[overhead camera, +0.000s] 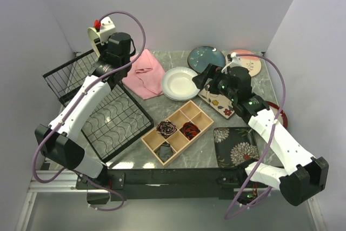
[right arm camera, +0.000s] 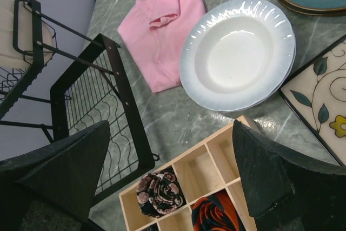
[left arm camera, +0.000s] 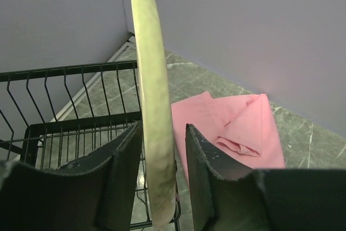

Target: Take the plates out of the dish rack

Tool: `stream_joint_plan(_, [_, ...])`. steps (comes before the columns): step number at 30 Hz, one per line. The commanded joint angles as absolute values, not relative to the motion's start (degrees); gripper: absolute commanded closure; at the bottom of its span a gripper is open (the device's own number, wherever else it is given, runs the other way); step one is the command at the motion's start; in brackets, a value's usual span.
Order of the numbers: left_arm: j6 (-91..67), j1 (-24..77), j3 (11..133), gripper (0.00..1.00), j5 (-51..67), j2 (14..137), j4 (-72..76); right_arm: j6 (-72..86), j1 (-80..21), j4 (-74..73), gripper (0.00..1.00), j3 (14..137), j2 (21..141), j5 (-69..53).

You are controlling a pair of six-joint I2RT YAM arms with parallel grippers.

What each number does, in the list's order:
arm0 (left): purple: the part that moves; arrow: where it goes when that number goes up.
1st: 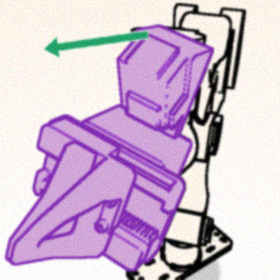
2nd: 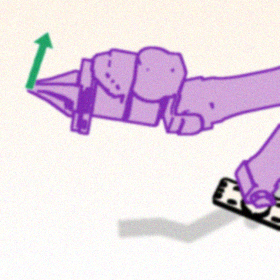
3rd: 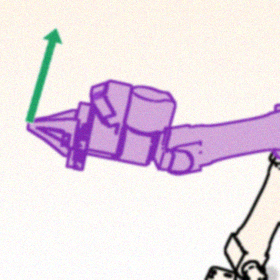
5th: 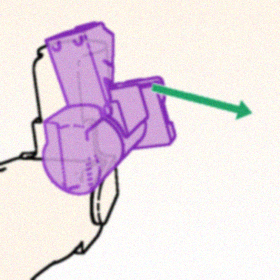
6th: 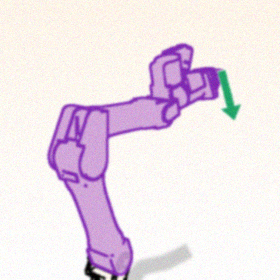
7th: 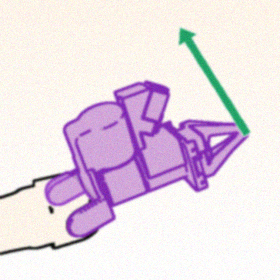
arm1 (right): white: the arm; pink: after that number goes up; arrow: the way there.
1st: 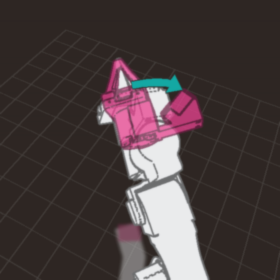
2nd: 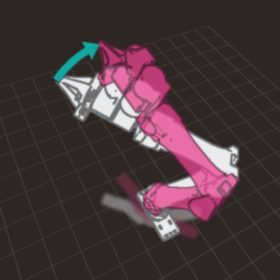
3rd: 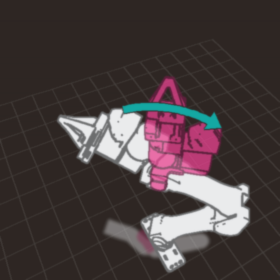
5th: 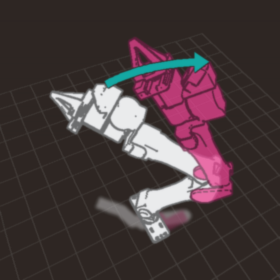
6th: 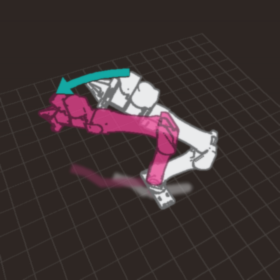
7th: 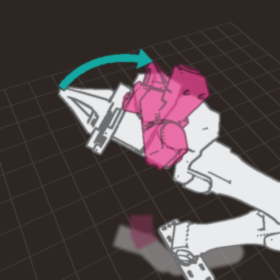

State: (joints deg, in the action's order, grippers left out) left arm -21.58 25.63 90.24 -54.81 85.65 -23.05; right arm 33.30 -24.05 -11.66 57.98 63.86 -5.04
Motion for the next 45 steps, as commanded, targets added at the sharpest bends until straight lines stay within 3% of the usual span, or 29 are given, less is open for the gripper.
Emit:
stream_joint_plan(1, [-19.25,25.58,89.56,0.59,-55.55,84.55,-20.3,32.08,-24.52,-10.11,0.0,58.09,61.44,-2.73])
stream_joint_plan(17, [-18.98,24.17,90.44,0.64,-52.56,86.31,-20.83,31.9,-24.52,-9.84,0.0,58.01,61.08,-2.64])
stream_joint_plan(24, [-18.54,24.17,91.93,0.85,-51.42,86.31,-21.44,31.82,-24.52,-10.02,0.0,58.09,61.08,-2.29])
stream_joint_plan(25, [-18.46,24.08,92.19,0.93,-51.24,86.31,-21.62,31.82,-24.61,-10.02,0.0,58.18,61.0,-2.29])
stream_joint_plan(27, [-18.37,24.17,92.9,0.99,-50.98,86.22,-21.8,31.73,-24.61,-10.11,0.0,58.36,60.82,-2.11])
stream_joint_plan(45, [-17.14,24.61,101.95,0.99,-51.15,85.87,-25.4,31.64,-24.87,-9.76,0.0,58.18,60.64,-1.58])
